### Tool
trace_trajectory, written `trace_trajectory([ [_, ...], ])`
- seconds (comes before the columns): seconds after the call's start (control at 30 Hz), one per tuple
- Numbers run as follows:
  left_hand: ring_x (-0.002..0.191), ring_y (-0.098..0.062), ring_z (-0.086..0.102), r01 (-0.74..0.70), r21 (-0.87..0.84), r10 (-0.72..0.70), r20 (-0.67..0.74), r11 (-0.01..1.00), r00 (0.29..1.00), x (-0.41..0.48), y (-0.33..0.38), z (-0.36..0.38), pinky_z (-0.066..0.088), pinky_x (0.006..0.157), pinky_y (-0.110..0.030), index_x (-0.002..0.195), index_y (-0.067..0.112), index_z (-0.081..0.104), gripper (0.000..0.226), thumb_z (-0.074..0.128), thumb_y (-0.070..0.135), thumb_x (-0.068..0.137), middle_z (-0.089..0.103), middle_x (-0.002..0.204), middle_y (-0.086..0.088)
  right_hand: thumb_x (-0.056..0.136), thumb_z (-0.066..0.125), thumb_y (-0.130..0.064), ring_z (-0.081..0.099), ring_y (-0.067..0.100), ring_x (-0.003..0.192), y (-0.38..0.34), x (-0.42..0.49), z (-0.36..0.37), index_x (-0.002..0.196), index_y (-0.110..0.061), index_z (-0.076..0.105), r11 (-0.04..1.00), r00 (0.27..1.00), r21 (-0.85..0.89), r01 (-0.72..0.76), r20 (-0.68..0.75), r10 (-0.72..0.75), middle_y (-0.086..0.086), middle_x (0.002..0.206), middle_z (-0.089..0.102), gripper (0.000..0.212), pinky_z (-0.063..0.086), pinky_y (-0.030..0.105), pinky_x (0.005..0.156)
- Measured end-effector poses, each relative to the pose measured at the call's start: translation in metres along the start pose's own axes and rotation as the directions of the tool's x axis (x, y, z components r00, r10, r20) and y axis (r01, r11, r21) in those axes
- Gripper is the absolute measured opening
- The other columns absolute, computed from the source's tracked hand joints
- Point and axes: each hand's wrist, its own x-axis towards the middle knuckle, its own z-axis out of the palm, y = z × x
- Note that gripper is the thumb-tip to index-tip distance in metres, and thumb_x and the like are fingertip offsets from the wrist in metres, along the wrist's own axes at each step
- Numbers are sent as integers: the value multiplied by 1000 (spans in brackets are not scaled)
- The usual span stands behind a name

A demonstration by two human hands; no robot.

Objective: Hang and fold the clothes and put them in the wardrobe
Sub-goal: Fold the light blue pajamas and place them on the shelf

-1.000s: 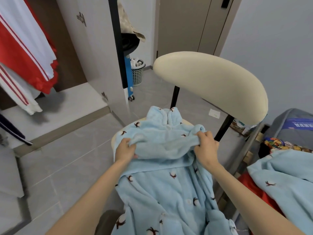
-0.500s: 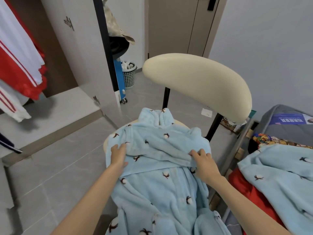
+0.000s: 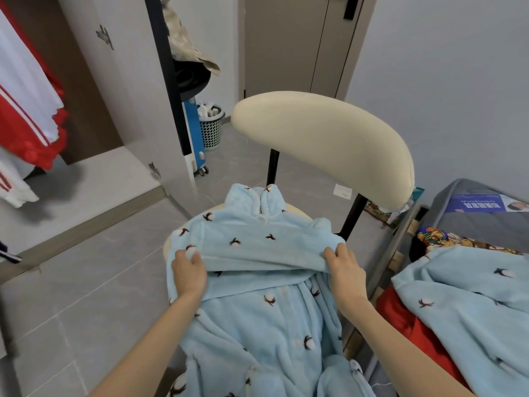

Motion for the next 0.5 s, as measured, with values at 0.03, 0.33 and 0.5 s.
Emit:
trace_trajectory([
  [0.03,117,-42,47,-2,23,3,-40,1000,999,-4,-4,-2,41,101,-46,130,-4,44,35,40,13,100,45,134,-27,87,47,0,40,21,100,-2,-2,3,116,-16,43,1000,999,-9,-3,46,4,4,115,39,33,34,30,56],
  [0.33,132,-33,26,-194,288,210,-25,938,977,-39,5,8,21,108,-43,125,9,44,52,64,4,77,31,140,-15,93,46,-22,52,26,85,0,11,-1,88,-13,46,910,946,371,-184,319,62,4,89,53,10,42,33,69],
  [0.5,144,-20,17,-607,430,456,409,668,791,-50,36,54,14,115,-37,141,23,38,53,55,23,91,21,155,-1,94,47,-12,49,30,109,17,31,-2,125,-13,48,892,985,439,-106,170,33,8,130,44,31,42,34,73],
])
